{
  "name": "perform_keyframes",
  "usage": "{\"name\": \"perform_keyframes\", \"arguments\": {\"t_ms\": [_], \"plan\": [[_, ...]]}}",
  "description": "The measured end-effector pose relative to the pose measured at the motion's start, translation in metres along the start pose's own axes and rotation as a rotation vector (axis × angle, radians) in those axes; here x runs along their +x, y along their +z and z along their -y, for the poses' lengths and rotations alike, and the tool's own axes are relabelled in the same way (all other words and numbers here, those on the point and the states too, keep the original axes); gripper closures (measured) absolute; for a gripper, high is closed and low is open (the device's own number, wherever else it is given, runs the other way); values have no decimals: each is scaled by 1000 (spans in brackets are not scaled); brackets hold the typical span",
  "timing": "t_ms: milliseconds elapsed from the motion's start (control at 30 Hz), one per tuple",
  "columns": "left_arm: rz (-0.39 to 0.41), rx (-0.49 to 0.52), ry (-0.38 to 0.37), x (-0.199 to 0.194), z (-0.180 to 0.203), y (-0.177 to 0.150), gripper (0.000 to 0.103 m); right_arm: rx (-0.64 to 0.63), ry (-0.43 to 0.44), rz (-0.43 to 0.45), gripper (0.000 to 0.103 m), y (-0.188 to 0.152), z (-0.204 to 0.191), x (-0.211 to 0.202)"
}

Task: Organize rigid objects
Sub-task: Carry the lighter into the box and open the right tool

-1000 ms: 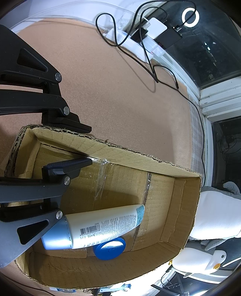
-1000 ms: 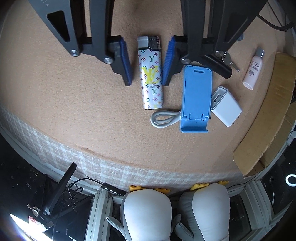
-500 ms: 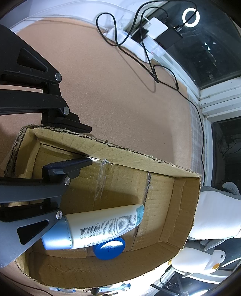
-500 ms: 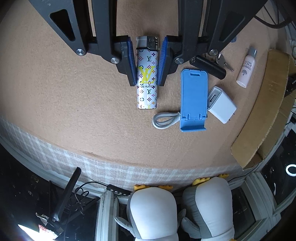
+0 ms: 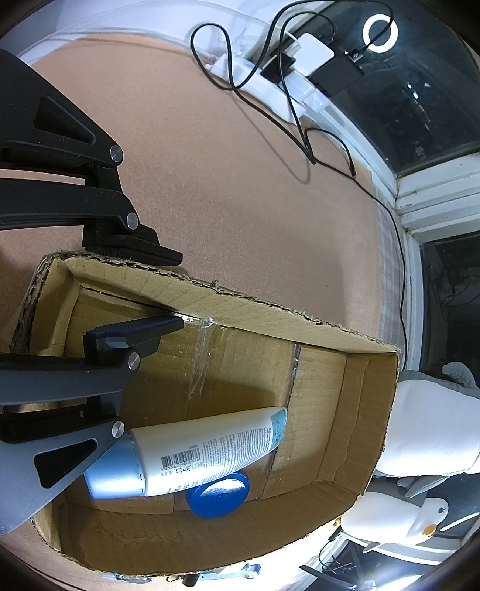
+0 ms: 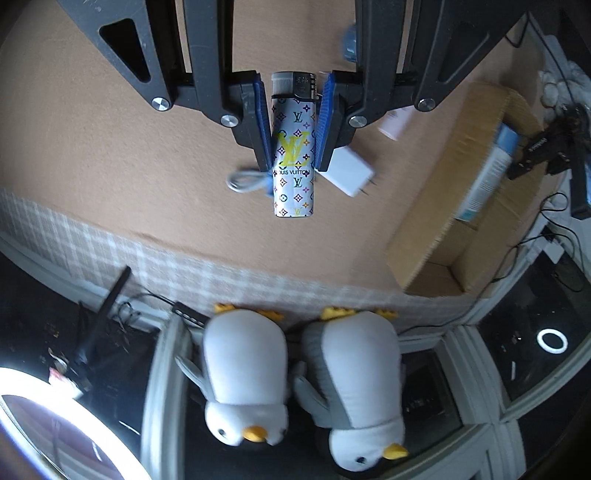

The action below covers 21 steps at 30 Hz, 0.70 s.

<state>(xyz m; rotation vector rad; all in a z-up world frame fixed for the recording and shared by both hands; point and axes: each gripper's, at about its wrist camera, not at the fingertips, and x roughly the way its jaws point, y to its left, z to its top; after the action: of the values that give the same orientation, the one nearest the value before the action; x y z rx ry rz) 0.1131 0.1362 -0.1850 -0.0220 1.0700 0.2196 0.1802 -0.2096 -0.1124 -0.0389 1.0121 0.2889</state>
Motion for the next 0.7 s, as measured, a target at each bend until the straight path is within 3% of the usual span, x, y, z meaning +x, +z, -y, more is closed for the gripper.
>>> {"name": "perform_keyframes", "arguments": {"t_ms": [300, 700], "plan": [[1, -4, -1, 0, 1, 1, 77, -100, 104, 22, 82, 25, -72, -1], [6, -11, -9, 1, 1, 0, 77, -174, 181, 6, 82, 41, -143, 22]]}}
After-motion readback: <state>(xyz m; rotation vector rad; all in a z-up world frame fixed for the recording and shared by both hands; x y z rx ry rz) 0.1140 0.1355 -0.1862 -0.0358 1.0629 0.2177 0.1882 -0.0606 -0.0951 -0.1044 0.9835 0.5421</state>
